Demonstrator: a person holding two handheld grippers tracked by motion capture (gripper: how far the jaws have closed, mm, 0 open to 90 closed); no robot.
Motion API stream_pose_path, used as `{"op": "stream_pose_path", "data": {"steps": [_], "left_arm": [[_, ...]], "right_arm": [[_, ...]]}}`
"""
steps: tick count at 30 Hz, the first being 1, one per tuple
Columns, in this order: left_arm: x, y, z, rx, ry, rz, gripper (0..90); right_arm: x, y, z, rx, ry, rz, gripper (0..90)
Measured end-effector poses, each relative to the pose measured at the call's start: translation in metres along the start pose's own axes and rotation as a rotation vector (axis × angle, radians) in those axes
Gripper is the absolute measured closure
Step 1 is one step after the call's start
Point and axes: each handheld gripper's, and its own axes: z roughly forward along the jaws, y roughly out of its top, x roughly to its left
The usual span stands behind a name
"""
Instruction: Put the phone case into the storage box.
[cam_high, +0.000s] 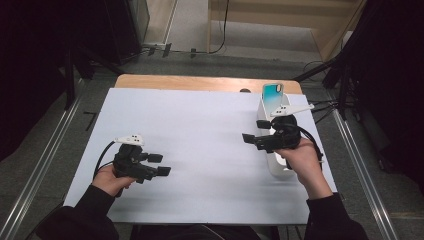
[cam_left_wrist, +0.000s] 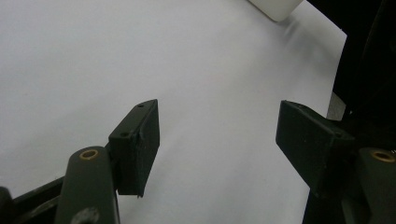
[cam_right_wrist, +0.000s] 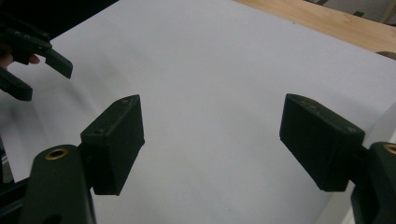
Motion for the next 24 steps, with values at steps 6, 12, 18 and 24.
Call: {"op": "stream_pose_path", "data": {"steps": [6, 12, 18, 24], "left_arm": [[0.0, 0.0, 0.0, 0.001, -0.002, 0.001, 30.0], [0.0, 0.0, 0.0, -0.001, -0.001, 0.0, 30.0], [0.0, 0.0, -0.001, -0.003, 0.002, 0.0, 30.0], [-0.001, 0.0, -0.001, -0.009, 0.0, 0.002, 30.0]], "right_arm": [[0.007, -0.007, 0.003, 0.005, 0.011, -0.019, 20.6], [0.014, -0.016, 0.006, 0.016, 0.035, -0.036, 20.6], [0.02, -0.026, 0.008, 0.033, 0.055, -0.036, 20.5], [0.024, -0.038, 0.007, 0.044, 0.057, -0.047, 20.4]]}}
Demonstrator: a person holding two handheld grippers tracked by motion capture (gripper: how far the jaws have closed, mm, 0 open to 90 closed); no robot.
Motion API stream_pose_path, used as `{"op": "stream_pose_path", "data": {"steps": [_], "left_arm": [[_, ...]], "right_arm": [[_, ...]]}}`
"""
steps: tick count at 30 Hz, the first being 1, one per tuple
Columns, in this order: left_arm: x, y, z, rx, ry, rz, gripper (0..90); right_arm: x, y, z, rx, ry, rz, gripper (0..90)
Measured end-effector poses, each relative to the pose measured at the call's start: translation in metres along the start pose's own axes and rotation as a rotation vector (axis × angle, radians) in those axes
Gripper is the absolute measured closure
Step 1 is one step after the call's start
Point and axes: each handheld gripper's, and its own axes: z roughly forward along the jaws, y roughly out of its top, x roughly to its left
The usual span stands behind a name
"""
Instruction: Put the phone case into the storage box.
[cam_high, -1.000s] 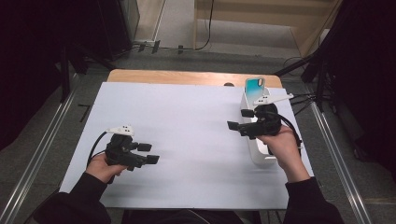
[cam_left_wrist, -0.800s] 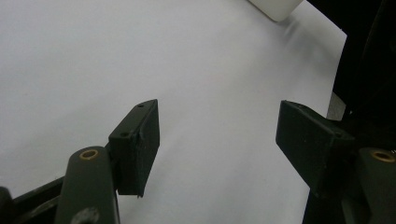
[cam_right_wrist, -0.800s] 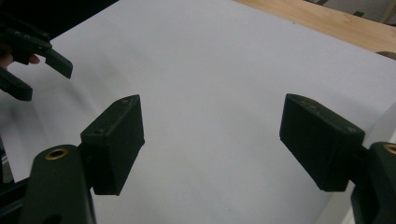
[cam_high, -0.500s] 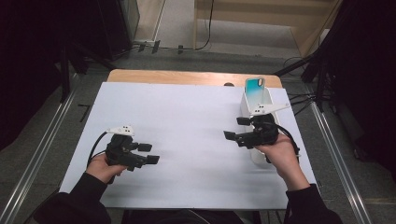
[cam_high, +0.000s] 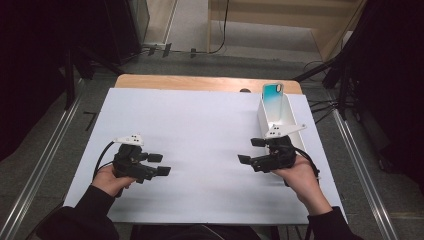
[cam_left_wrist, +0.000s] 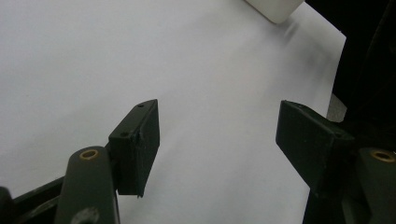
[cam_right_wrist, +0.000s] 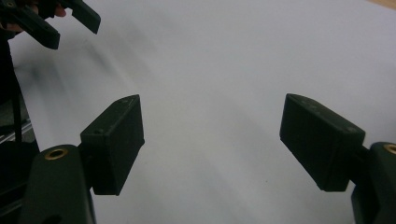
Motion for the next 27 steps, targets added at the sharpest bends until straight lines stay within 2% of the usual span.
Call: {"op": "stream_pose_path", "data": {"steps": [14, 27], "left_arm": [[-0.002, -0.001, 0.001, 0.0, -0.003, 0.005, 30.0], [-0.004, -0.007, -0.002, 0.003, -0.004, 0.012, 30.0]], "right_arm": [[0.004, -0.024, -0.003, 0.005, 0.015, 0.01, 20.3], [0.008, -0.044, -0.002, 0.011, 0.03, -0.022, 20.0]]}}
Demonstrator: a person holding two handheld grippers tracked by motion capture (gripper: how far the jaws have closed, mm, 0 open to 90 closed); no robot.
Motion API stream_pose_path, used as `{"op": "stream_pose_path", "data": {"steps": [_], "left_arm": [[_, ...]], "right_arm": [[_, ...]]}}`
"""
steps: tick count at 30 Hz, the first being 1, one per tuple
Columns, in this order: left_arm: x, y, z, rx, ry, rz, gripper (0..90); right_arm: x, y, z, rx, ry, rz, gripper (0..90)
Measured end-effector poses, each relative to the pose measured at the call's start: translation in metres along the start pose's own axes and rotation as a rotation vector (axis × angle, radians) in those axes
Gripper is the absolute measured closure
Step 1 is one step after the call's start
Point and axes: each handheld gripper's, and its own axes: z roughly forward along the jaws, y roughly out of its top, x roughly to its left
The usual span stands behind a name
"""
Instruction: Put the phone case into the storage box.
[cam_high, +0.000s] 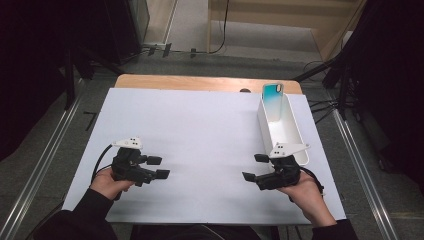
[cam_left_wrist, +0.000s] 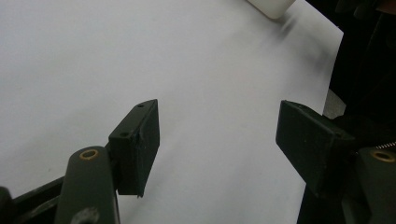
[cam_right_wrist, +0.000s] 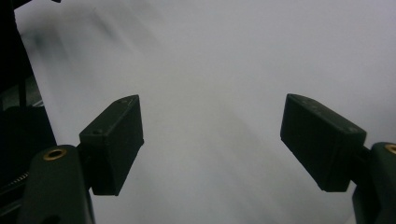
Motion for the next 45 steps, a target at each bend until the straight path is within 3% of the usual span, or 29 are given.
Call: {"op": "stream_pose_path", "data": {"steps": [11, 24, 45], "left_arm": [[-0.002, -0.004, -0.001, 0.002, 0.002, 0.007, 30.0], [-0.003, -0.008, -0.003, -0.002, 0.004, 0.009, 30.0], [-0.004, -0.013, -0.001, 0.003, -0.002, 0.0, 30.0]], "right_arm": [[0.003, -0.019, 0.004, 0.027, 0.023, -0.025, 20.0], [0.005, -0.037, -0.004, 0.045, 0.028, 0.004, 20.0], [0.003, -0.042, -0.007, 0.029, 0.013, 0.027, 20.0]]}}
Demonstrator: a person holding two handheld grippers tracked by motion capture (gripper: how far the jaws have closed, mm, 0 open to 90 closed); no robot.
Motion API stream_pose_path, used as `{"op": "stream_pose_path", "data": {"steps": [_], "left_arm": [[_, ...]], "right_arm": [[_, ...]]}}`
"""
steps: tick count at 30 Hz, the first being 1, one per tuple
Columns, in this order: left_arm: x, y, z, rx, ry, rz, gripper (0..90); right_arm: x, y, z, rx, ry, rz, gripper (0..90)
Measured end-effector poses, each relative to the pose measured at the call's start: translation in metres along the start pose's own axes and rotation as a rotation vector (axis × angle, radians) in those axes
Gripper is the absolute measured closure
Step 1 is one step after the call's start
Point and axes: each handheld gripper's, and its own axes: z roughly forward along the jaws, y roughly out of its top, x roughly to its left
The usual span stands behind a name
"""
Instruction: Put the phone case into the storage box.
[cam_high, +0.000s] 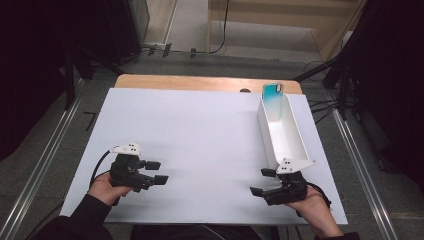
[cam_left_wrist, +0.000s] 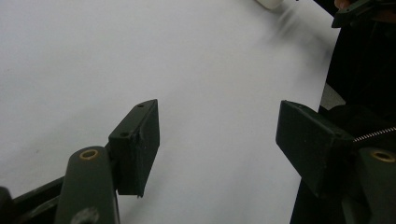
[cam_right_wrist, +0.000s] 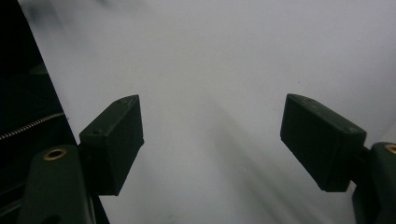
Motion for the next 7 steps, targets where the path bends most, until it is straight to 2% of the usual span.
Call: {"op": "stream_pose_path", "data": {"steps": [7], "left_arm": [[0.0017, 0.0, -0.0004, 0.001, -0.002, 0.004, 30.0]], "right_arm": [[0.0015, 0.0001, 0.0017, 0.003, -0.007, -0.001, 20.0]]}}
